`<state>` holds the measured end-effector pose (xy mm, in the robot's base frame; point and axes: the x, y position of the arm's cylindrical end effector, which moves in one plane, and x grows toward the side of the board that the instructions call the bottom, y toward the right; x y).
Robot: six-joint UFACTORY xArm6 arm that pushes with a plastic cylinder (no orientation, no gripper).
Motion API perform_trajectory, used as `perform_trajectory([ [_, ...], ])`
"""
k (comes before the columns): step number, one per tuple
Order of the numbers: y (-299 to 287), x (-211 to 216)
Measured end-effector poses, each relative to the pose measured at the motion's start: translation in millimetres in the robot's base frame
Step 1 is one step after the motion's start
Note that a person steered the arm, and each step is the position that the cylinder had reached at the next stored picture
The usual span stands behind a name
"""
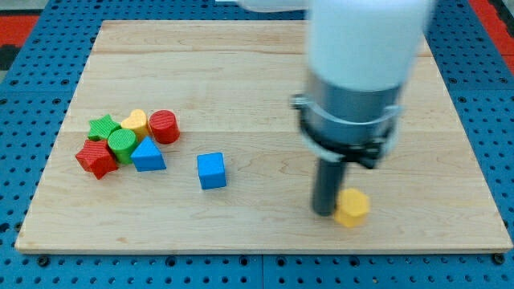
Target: Push the blue triangle to the left side of the blue cube
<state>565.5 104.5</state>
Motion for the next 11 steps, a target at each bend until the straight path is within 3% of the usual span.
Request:
perform_trajectory([
  [1, 10, 3],
  [4, -300, 12],
  [5, -374, -35],
  [6, -394, -82],
  [9, -230, -82],
  [10, -203, -77],
  [11, -257, -91],
])
